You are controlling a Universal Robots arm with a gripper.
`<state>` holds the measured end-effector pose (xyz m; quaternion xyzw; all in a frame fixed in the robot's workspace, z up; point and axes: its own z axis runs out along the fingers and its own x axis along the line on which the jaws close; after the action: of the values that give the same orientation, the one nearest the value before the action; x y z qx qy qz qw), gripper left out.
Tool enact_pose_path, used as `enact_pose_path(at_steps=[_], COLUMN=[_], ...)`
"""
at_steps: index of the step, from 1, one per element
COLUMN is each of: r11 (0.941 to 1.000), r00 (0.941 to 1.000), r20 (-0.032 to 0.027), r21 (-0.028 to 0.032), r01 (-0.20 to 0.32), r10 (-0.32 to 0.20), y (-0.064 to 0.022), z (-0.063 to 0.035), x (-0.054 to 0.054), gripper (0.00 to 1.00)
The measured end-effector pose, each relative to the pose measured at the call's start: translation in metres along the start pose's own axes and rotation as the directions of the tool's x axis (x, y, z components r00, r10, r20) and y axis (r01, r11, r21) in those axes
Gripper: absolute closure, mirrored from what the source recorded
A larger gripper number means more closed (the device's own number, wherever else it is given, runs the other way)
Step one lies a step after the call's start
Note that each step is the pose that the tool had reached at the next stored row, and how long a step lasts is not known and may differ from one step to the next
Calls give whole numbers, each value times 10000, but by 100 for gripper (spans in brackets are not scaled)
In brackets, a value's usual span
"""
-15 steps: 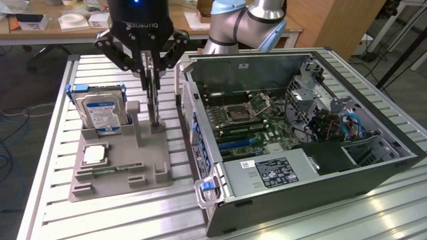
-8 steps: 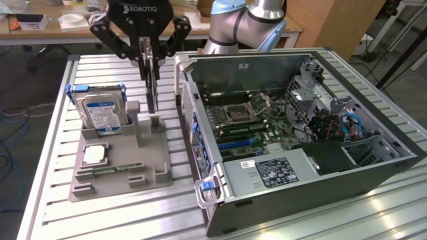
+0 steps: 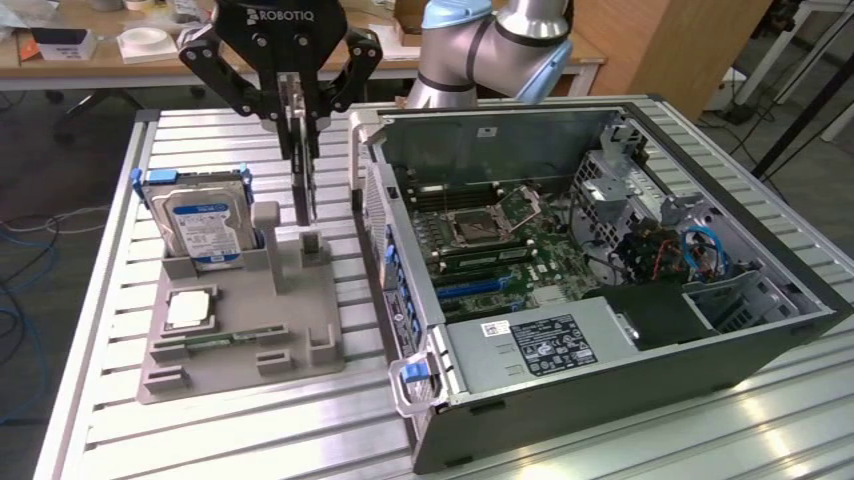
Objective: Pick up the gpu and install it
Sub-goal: 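Pick up the gpu and move the gpu toward the slot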
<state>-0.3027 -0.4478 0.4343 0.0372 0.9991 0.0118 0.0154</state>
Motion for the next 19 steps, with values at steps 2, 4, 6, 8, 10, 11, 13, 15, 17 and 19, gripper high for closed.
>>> enact_pose_path(at_steps=[2, 4, 6, 8, 10, 11, 13, 15, 17, 19], r11=[10000, 10000, 10000, 10000, 10000, 10000, 10000, 10000, 10000, 10000], r00=[10000, 10000, 10000, 10000, 10000, 10000, 10000, 10000, 10000, 10000], r20=[-1, 0, 0, 0, 0, -1, 0, 1, 0, 1], r21=[1, 0, 0, 0, 0, -1, -1, -1, -1, -1], r01=[-2, 0, 0, 0, 0, 1, 0, 0, 0, 0], r10=[2, 0, 0, 0, 0, -1, 0, 0, 0, 0], y=[1, 1, 3, 4, 5, 5, 6, 6, 7, 8], z=[-1, 1, 1, 2, 2, 2, 3, 4, 4, 4], x=[-7, -20, -36, -51, -63, -69, -78, -87, -97, -104], gripper=[74, 74, 74, 74, 74, 74, 74, 74, 74, 74])
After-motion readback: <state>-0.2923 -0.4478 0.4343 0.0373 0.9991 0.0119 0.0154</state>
